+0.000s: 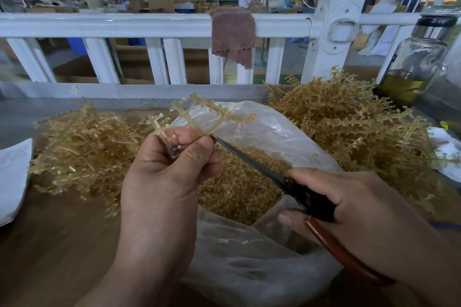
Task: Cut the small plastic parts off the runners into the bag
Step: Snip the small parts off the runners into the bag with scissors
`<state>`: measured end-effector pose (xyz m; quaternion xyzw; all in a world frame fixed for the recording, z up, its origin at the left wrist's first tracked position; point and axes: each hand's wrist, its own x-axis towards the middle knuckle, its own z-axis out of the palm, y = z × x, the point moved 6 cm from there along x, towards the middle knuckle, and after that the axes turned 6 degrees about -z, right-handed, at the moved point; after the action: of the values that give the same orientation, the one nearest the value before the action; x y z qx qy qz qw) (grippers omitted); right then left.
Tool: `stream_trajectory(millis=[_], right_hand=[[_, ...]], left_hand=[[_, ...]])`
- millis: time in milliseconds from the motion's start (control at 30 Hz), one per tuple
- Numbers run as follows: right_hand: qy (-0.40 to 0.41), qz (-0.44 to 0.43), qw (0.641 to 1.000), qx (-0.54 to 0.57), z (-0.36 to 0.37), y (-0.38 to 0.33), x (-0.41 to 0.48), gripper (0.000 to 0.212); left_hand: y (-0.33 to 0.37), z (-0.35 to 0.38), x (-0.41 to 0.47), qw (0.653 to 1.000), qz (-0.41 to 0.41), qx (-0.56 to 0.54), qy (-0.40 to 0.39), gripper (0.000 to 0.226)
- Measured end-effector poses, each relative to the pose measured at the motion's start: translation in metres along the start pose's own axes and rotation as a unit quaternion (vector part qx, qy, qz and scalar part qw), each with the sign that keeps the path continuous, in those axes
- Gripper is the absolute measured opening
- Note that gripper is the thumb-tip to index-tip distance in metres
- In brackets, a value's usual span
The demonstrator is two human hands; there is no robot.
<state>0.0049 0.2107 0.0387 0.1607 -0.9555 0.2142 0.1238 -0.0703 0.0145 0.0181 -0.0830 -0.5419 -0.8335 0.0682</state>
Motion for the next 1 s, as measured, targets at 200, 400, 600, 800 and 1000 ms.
stream_trajectory(millis=[200,400,600,800,1000], right_hand=[[0.001,-0.014,1.0,0.0,0.0006,0.0012,0.0003,0.039],[0.004,-0.027,1.0,-0.003,-0.0009,-0.001,0.0011,0.029],[0.005,-0.028,1.0,-0.001,0.0016,-0.0008,0.0013,0.028],[0.001,-0.03,1.0,0.002,0.0029,0.002,0.0018,0.032],[-0.006,-0.027,1.0,0.005,0.0032,0.0029,0.0018,0.037]], left_hand=[[-0.0023,-0.0005,0.0002,1.0,-0.004,0.007,0.001,0.01],[-0.0015,0.0003,0.0003,1.0,-0.001,-0.002,-0.007,0.011],[-0.0025,-0.0009,0.0009,1.0,-0.007,-0.014,-0.009,0.011],[-0.0036,-0.0005,0.0013,1.0,-0.012,-0.005,-0.004,0.01],[-0.0036,0.0014,0.0014,1.0,-0.015,-0.007,-0.005,0.012]])
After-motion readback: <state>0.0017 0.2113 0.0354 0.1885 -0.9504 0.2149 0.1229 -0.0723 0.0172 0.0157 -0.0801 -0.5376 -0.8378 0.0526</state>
